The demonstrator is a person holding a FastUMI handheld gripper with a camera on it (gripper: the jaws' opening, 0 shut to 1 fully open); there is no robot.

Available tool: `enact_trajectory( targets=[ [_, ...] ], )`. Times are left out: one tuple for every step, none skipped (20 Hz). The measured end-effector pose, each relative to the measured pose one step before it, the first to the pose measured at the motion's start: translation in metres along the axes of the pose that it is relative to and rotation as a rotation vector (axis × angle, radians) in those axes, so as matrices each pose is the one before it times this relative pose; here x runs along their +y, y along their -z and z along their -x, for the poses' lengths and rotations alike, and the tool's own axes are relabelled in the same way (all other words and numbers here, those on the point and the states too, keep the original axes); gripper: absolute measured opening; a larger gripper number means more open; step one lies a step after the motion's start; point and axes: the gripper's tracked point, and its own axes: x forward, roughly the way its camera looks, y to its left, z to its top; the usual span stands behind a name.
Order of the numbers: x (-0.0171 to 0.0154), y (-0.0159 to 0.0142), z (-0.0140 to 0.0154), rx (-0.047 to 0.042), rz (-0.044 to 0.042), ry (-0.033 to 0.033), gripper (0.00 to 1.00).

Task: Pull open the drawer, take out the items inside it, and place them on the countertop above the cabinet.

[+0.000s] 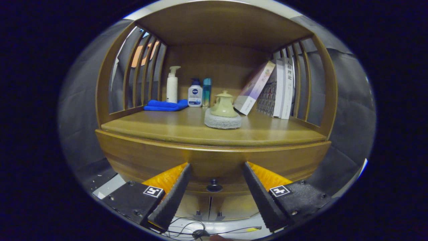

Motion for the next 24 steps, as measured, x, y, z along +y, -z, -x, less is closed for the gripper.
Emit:
enact_trajectory(
  targets=[
    [0.00119, -0.00077, -0.00274, -0.00471, -0.00542, 0.00431, 1.00],
    [0.00153, 0.00055, 0.00170, 0.00811, 0.00385, 0.00292, 1.00],
    [-0.00064, -0.00109, -0.00007, -0.00230, 0.01211, 0.00266, 1.00],
    [0.00013, 0.00165, 0.00034, 0.01029, 0.00508, -0.00223, 1.00],
    [0.00163, -0.00013, 0.00197, 0.00979, 0.00123, -0.01540, 1.00],
    [0.00054, -0.00037, 0.00240, 0.01339, -0.00698, -0.01853, 1.00],
    [-0.00059, -0.00317, 0.00568, 0.00439, -0.01054, -0.01514, 1.00],
    [0.00005, -0.00554, 0.00684, -0.00656, -0.00732, -0.01547, 1.00],
    [0.00002, -0.00794, 0.00721, -0.01191, -0.00290, -0.01374, 1.00],
    [-0.00036, -0.00792, 0.00870, -0.01359, 0.00095, -0.01360, 1.00],
    [-0.00141, -0.00953, 0.00981, -0.01052, 0.00136, -0.00867, 1.00],
    [0.00051, -0.01125, 0.00974, -0.01544, -0.00320, -0.01557, 1.00],
    [0.00174, -0.01306, 0.01140, -0.01793, -0.00609, -0.01654, 1.00],
    [0.00089, -0.01254, 0.01167, -0.01661, -0.00563, -0.01785, 1.00],
    [0.00063, -0.01349, 0.01168, -0.01236, -0.00307, -0.01041, 1.00],
    [-0.00033, -0.01423, 0.01133, -0.01409, -0.00493, -0.01224, 1.00],
    [0.00157, -0.01573, 0.01117, -0.01424, -0.00507, -0.01265, 1.00],
    [0.00121, -0.01638, 0.01165, -0.02074, -0.00541, -0.01521, 1.00],
    [0.00122, -0.01718, 0.01064, -0.01922, -0.00276, -0.01368, 1.00],
    [0.00046, -0.01705, 0.01034, -0.02337, -0.00299, -0.01404, 1.00],
    [0.00178, -0.01656, 0.01041, -0.01516, -0.00312, -0.01650, 1.00],
    [0.00044, -0.01312, 0.01116, -0.01159, -0.00849, -0.01364, 1.00],
    [0.00067, -0.01484, 0.00995, -0.01069, -0.01032, -0.01379, 1.00],
    [-0.00054, -0.01381, 0.00917, -0.01347, -0.00902, -0.01009, 1.00]
  ],
)
